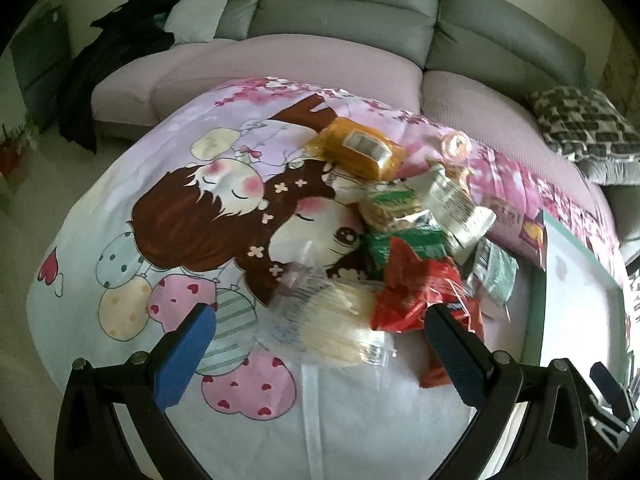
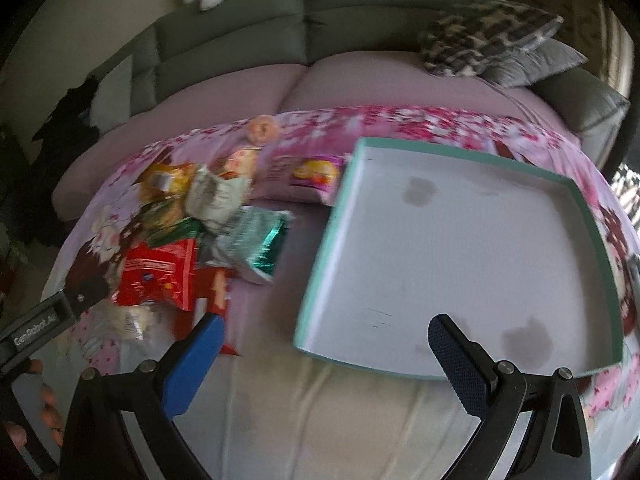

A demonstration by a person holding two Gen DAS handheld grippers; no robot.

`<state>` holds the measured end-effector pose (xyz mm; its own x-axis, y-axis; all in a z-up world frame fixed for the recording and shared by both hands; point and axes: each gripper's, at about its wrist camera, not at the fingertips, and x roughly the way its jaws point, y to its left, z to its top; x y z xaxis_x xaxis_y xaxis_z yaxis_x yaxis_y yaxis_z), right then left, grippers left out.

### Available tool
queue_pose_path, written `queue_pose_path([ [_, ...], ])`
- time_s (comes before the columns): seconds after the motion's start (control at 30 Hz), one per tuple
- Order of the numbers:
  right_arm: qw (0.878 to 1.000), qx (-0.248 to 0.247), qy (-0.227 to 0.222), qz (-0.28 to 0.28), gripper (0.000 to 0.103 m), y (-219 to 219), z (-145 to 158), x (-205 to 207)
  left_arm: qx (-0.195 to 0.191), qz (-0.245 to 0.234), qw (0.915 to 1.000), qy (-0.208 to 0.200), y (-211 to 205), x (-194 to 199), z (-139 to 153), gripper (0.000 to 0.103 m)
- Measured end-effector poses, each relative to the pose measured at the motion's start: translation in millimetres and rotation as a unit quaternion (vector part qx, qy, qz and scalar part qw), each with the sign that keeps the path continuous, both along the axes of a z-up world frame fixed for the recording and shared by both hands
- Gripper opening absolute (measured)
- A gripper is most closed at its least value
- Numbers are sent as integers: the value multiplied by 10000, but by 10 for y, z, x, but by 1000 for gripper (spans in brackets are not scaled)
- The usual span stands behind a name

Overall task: Organize snacks
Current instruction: 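Move both tools toward the snack pile, then lower the right tool onto the red wafer pack and close it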

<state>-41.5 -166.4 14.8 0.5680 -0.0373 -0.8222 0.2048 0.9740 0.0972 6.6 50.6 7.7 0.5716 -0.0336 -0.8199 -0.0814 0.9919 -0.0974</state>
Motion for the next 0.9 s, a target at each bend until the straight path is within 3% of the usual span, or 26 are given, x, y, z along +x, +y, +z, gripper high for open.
queue_pose_path([
  [0.5,9958,-94,305,863,103,651,-210,417,-569,140,9982,-88,279,102,-96,103],
  [0.6,9946,-147,364,963,102,734,-264,453,-438,116,9990,51,280,129,-145,103],
  [0.77,9930,-56,560,1041,98,767,-388,488,127,-119,9990,418,210,172,-301,103],
  [0.9,9918,-61,743,1038,95,764,-507,528,12,-283,9983,503,180,189,-349,103],
])
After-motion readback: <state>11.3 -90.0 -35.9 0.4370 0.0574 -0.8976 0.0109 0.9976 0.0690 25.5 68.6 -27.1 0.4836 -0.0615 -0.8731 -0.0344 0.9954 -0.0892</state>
